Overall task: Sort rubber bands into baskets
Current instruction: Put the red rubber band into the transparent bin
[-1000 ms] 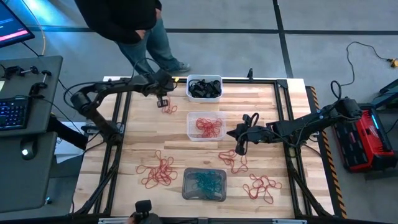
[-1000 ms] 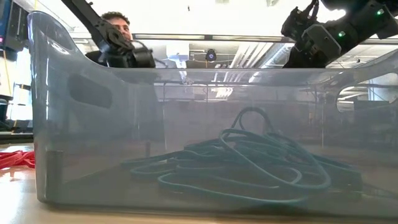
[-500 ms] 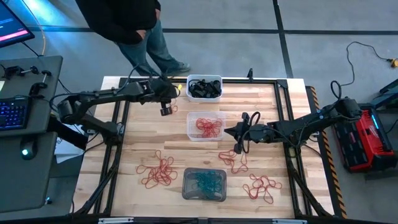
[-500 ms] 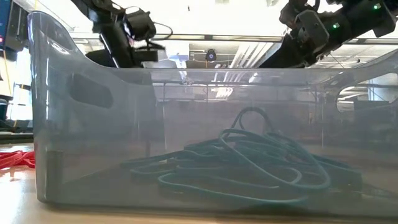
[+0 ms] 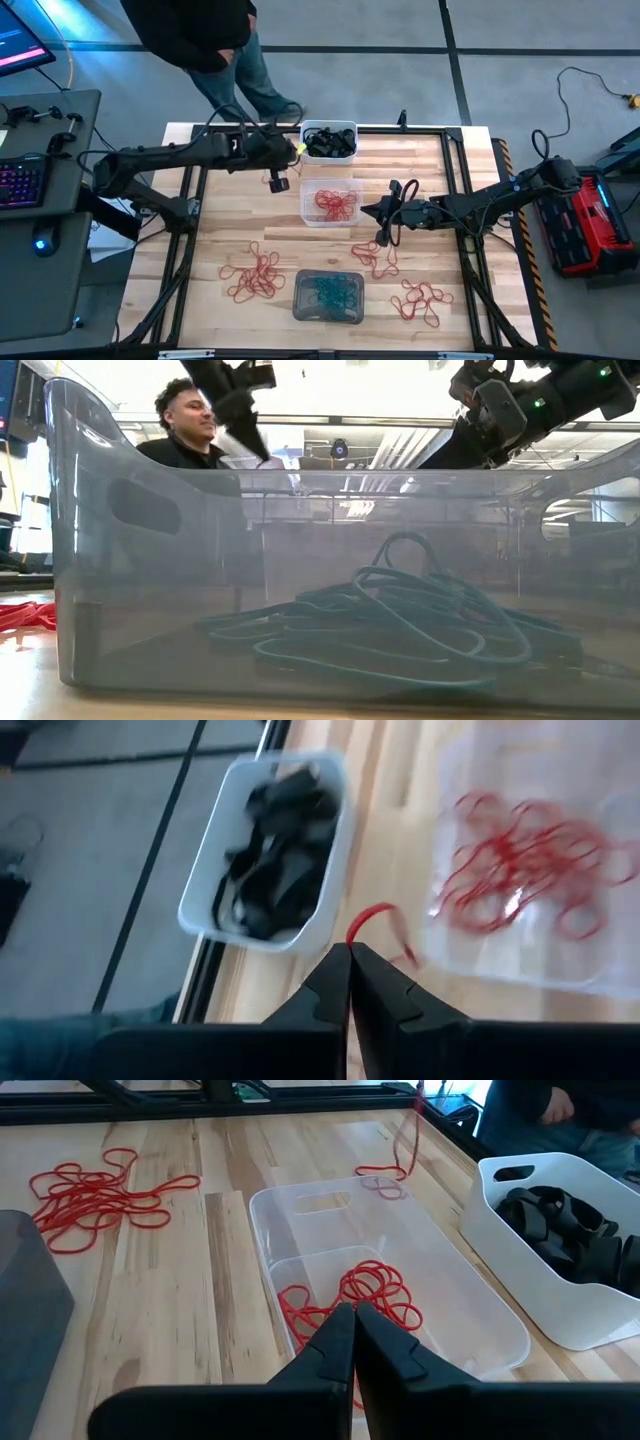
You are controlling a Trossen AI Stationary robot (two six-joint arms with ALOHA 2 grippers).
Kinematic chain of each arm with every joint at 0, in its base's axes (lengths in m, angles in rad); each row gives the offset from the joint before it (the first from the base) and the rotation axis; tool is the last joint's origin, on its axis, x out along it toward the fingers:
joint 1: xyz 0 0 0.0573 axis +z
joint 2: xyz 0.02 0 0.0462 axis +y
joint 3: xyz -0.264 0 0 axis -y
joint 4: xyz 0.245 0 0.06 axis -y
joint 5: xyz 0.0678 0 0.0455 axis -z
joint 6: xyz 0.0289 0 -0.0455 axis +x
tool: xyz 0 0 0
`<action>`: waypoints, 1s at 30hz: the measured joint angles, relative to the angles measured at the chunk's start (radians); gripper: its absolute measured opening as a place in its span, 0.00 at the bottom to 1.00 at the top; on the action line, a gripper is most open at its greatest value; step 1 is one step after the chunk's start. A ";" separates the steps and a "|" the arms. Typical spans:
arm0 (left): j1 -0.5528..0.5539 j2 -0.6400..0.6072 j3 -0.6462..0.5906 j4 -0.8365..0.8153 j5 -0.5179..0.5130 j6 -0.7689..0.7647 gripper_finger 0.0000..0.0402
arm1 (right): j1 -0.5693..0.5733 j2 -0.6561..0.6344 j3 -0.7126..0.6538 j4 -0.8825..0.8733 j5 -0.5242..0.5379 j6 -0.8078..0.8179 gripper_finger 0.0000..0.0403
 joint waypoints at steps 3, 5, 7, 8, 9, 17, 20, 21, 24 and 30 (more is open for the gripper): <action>-0.046 0.000 0.033 0.000 0.003 -0.010 0.00 | 0.000 0.000 0.000 0.000 0.000 0.000 0.00; -0.075 0.000 0.046 0.013 0.005 -0.020 0.00 | 0.000 0.000 0.000 0.000 0.000 0.000 0.00; -0.102 0.000 0.049 0.033 0.005 -0.027 0.00 | 0.000 0.000 0.000 0.000 0.000 0.000 0.00; -0.115 0.000 0.050 0.047 0.005 -0.030 0.00 | 0.000 0.000 0.000 0.000 0.000 0.000 0.00; -0.127 0.003 0.051 0.062 0.008 -0.031 0.00 | 0.000 0.000 0.000 0.000 0.000 0.000 0.00; -0.174 0.117 0.051 0.173 0.091 -0.037 0.00 | 0.000 0.000 0.000 0.000 0.000 0.000 0.00; -0.174 0.181 0.051 0.220 0.109 -0.016 0.00 | 0.000 0.000 0.000 0.000 0.000 0.000 0.00; -0.173 0.202 0.051 0.232 0.118 -0.012 0.00 | 0.000 0.000 0.000 0.000 0.000 0.000 0.00; -0.166 0.260 0.051 0.266 0.140 -0.003 0.00 | 0.000 0.000 0.000 0.000 0.000 0.000 0.00; -0.161 0.355 0.051 0.322 0.141 0.000 0.00 | 0.000 0.000 0.000 0.000 0.000 0.000 0.00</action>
